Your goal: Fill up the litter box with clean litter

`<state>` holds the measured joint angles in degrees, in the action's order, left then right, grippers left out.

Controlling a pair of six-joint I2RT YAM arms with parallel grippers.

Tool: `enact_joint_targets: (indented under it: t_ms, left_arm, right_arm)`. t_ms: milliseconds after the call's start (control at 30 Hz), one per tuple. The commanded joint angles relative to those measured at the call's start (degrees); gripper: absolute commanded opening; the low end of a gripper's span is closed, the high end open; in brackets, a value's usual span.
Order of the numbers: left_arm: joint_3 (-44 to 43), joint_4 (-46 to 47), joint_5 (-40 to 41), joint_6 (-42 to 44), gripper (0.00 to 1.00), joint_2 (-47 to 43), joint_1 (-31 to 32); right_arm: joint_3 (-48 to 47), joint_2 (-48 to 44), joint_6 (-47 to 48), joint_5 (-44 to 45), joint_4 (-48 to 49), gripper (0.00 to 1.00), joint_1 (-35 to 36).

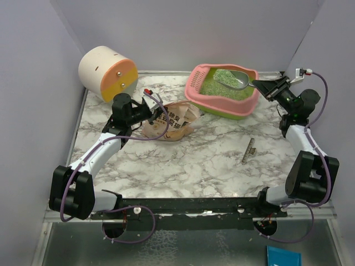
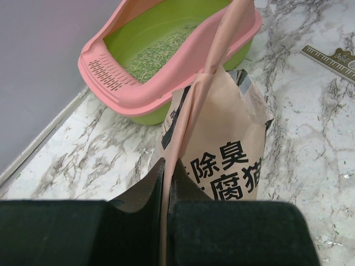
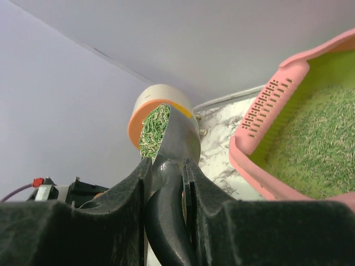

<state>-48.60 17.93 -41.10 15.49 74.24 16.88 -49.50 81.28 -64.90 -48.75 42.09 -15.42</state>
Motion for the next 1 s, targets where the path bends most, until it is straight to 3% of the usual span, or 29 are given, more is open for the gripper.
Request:
enact_joint_targets:
  t_ms: [0, 433, 967]
  left_arm:
    - [-0.44, 3.71, -2.57, -0.95, 0.00, -1.20, 0.48]
    - [-0.53, 3.78, -2.76, -0.96, 0.00, -1.29, 0.44]
    - [-0.62, 3.86, -3.04, -1.22, 0.00, -1.30, 0.49]
  right_arm:
    - [-6.11, 0.28, -1.78, 3.31, -1.20, 0.01, -0.58]
    - [-17.36, 0.92, 1.26, 10.61, -14.98, 0.01, -1.09]
    - [-36.77, 4.16, 15.95, 19.50, -39.04, 0.01, -1.19]
